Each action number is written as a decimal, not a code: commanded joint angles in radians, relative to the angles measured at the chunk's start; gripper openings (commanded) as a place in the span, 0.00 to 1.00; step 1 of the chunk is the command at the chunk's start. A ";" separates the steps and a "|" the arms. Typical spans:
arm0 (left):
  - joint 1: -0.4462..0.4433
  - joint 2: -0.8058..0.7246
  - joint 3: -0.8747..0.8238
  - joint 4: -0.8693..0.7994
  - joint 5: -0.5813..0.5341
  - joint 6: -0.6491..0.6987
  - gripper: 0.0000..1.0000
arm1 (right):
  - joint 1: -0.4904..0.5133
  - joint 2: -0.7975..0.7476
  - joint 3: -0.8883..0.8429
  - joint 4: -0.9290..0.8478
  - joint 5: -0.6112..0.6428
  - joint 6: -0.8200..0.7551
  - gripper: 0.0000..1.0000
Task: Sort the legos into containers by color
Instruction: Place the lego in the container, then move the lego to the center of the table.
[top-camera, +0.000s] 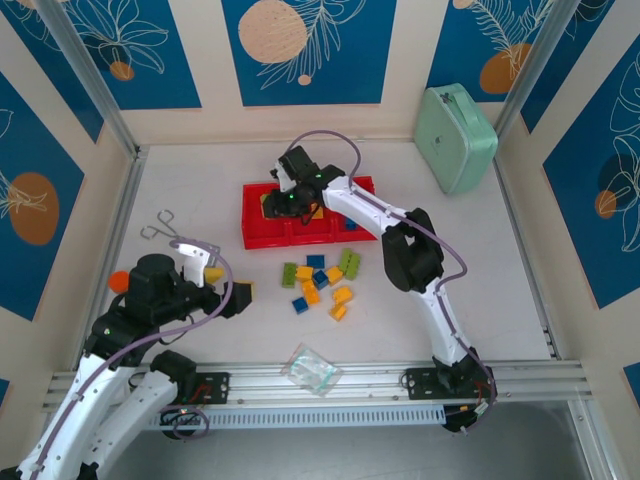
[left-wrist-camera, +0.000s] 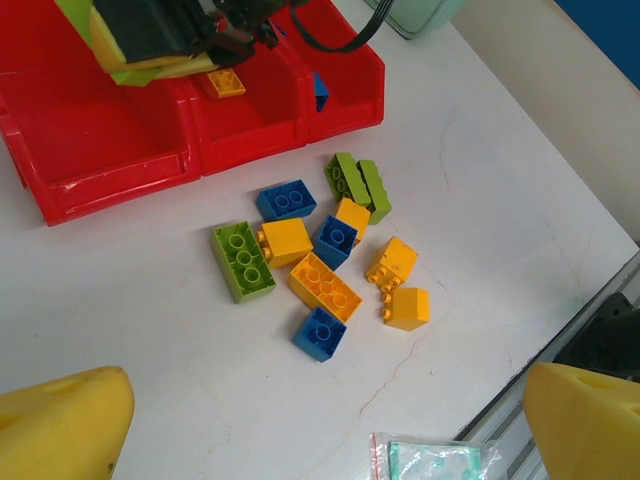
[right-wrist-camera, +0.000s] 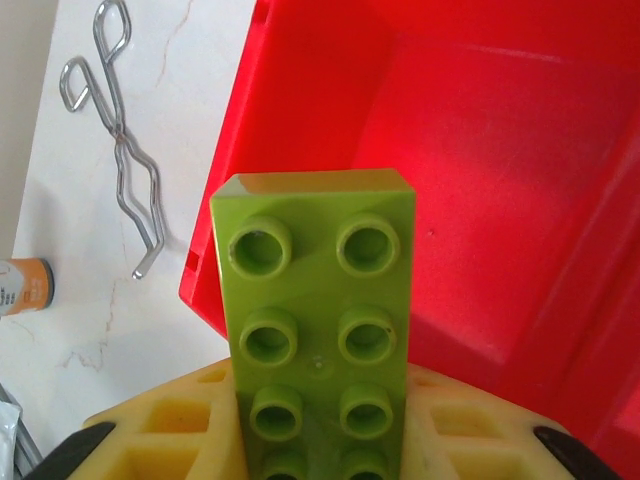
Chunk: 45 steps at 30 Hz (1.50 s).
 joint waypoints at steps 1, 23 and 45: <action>-0.009 -0.006 -0.005 -0.005 -0.009 -0.001 0.99 | 0.005 0.018 0.052 -0.043 -0.026 0.001 0.40; -0.010 -0.004 -0.007 -0.001 0.005 -0.001 1.00 | 0.025 -0.482 -0.384 -0.142 0.347 0.179 0.67; -0.010 0.014 -0.007 -0.002 0.006 -0.003 0.99 | -0.105 -0.696 -0.995 0.035 0.308 0.149 0.52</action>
